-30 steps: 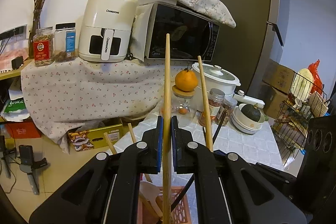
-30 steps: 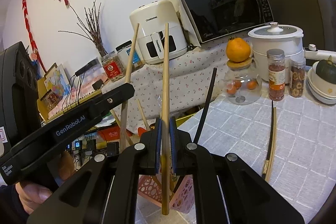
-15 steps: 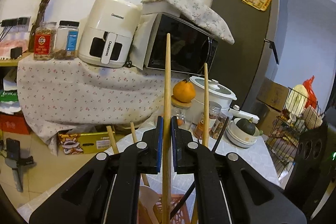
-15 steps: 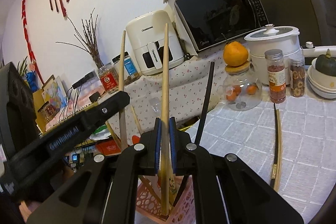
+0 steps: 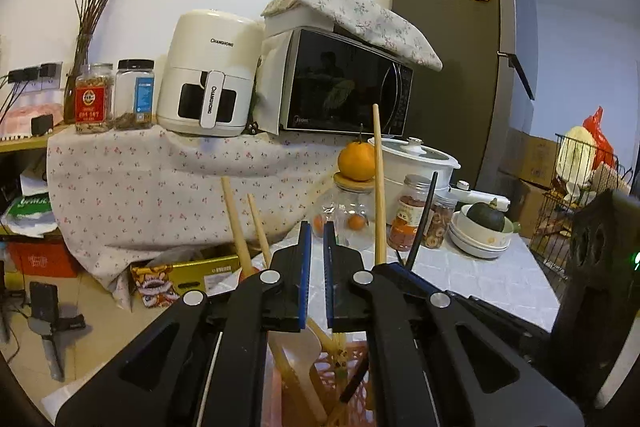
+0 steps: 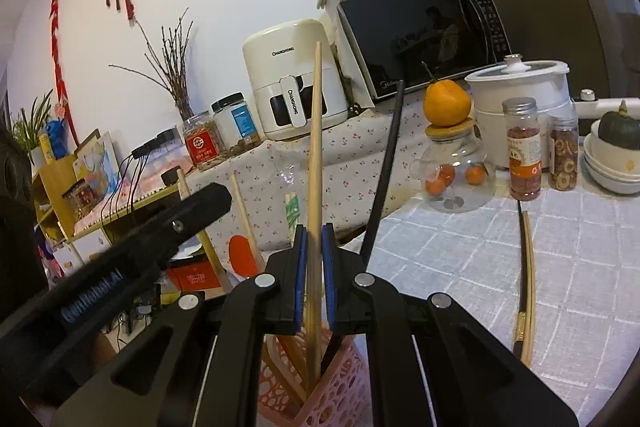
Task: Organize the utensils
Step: 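Carry both wooden chopsticks over the pink basket, then lower the wooden chopstick into the pink basket and open the right tool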
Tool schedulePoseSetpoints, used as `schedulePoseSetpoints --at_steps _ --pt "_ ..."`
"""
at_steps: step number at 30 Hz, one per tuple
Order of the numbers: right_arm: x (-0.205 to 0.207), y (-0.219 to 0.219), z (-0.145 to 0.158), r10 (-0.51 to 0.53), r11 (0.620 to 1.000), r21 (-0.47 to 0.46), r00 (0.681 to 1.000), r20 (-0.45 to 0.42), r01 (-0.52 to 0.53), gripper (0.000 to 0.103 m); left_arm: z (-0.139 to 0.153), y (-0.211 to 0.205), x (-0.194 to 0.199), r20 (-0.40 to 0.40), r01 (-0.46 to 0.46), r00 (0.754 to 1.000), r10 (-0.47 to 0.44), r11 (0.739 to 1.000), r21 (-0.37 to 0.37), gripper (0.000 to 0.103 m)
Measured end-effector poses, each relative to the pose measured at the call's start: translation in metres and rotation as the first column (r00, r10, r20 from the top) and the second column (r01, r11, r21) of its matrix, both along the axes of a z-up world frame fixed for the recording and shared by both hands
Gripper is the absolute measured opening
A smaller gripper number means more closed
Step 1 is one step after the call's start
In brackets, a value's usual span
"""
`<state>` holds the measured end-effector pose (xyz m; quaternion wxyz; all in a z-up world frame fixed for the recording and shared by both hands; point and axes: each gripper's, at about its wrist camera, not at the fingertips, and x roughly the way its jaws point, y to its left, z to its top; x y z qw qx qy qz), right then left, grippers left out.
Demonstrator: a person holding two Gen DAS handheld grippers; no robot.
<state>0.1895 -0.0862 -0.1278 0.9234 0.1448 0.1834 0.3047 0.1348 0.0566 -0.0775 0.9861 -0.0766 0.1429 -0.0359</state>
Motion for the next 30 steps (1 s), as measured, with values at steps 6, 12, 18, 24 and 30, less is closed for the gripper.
schedulePoseSetpoints --at_steps 6,12,18,24,30 --pt "-0.009 0.005 -0.008 0.014 1.000 -0.020 1.000 -0.011 -0.014 0.008 0.003 0.018 0.004 -0.078 -0.003 0.997 -0.006 0.993 -0.116 0.005" --pt "-0.011 0.005 -0.010 0.011 0.999 -0.038 1.000 -0.018 -0.011 0.008 0.023 0.051 0.006 -0.100 -0.025 0.995 -0.002 0.963 -0.267 0.005" --pt "-0.013 0.006 -0.013 0.025 0.997 -0.067 0.999 -0.037 -0.027 0.008 0.032 0.076 0.010 -0.145 -0.030 0.989 -0.024 0.934 -0.357 0.015" --pt "-0.015 0.003 -0.008 0.065 0.992 -0.098 0.993 -0.098 -0.075 0.016 0.030 0.105 0.014 -0.196 -0.076 0.980 -0.017 0.885 -0.460 0.026" --pt "-0.003 -0.047 0.024 0.021 0.999 0.032 0.991 -0.132 -0.017 0.035 0.016 0.116 0.022 -0.330 -0.153 0.944 -0.018 0.862 -0.484 0.032"
